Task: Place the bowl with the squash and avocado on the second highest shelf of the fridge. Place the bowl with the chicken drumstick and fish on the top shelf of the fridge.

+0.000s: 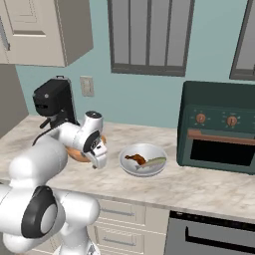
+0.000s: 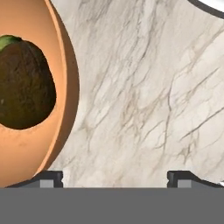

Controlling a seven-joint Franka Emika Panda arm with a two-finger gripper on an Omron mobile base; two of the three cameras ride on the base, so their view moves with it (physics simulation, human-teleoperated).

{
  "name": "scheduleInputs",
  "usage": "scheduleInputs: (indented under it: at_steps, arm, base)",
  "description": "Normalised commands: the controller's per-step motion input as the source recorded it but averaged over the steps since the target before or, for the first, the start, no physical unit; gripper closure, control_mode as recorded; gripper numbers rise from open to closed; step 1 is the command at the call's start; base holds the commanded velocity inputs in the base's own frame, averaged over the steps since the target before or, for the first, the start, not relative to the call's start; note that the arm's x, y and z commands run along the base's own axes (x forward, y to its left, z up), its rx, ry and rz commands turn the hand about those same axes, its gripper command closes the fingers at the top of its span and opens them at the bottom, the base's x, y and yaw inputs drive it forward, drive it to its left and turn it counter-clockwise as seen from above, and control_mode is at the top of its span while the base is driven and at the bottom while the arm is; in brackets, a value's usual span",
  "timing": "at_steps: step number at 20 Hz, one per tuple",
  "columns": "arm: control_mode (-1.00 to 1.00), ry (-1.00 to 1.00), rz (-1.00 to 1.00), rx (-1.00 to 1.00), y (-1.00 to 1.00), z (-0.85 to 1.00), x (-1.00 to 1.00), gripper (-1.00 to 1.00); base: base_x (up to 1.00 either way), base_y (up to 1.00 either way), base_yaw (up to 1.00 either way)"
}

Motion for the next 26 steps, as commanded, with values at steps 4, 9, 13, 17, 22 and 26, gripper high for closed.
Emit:
scheduleInputs:
  at_steps: [4,9,13,17,22,26]
  arm:
    - [-1.0,-0.12,0.0,0.25,-0.22,0.44,0.0,-1.0]
    - [-1.0,0.0,0.0,0.02,0.08,0.05,0.21,-1.0]
    - [-1.0,0.0,0.0,-0.05,0.26,-0.19,0.33,-1.0]
    - [-1.0,0.01,0.0,-0.08,0.27,-0.36,0.36,-1.0]
    - [-1.0,0.01,0.0,-0.11,0.01,-0.76,0.03,-1.0]
    - [-1.0,0.0,0.0,-0.03,0.02,-0.39,0.07,1.0]
  base:
    - [0.0,0.0,0.0]
    - [0.0,0.0,0.0]
    - [0.0,0.0,0.0]
    - [0.0,0.0,0.0]
    - [0.0,0.0,0.0]
    - [0.0,0.0,0.0]
